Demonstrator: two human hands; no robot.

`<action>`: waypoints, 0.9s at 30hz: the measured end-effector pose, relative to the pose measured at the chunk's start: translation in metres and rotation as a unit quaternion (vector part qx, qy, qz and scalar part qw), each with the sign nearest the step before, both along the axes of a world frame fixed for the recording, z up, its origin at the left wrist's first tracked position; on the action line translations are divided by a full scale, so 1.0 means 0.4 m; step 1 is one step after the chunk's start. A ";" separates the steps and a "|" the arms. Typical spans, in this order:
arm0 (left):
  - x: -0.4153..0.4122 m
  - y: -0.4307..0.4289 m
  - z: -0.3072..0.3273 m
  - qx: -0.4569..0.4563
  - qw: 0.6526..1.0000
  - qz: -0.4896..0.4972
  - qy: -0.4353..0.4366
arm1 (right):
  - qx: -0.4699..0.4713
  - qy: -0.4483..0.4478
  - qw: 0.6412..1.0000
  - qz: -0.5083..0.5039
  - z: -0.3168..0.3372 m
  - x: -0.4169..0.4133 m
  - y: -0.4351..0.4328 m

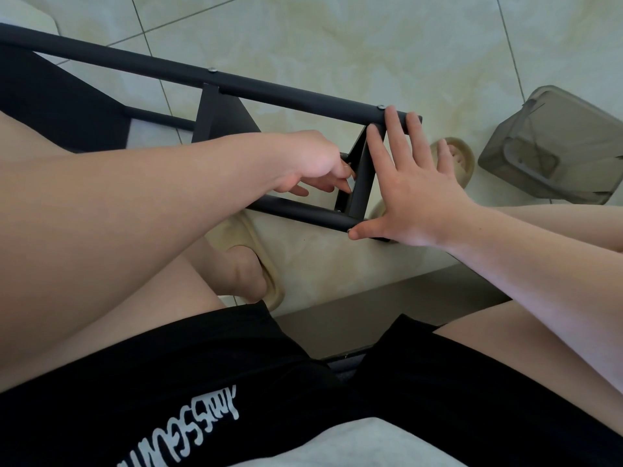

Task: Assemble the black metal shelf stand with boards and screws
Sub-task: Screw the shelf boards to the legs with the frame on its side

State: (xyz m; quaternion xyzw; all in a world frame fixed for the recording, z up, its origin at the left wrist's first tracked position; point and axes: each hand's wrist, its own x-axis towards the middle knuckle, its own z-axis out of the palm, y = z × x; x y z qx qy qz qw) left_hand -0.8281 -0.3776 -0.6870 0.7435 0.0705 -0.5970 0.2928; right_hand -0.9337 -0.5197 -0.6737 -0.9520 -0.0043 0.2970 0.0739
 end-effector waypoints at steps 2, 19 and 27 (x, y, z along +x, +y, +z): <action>0.002 0.001 0.001 -0.001 1.000 -0.013 0.005 | 0.001 0.000 1.000 0.000 -0.001 0.001 -0.001; 0.006 0.011 0.003 0.003 0.999 -0.044 -0.010 | 0.001 0.005 1.000 0.001 0.000 0.002 -0.003; 0.002 0.024 0.007 0.011 0.999 -0.047 -0.023 | -0.002 0.014 1.000 0.002 0.005 0.004 -0.001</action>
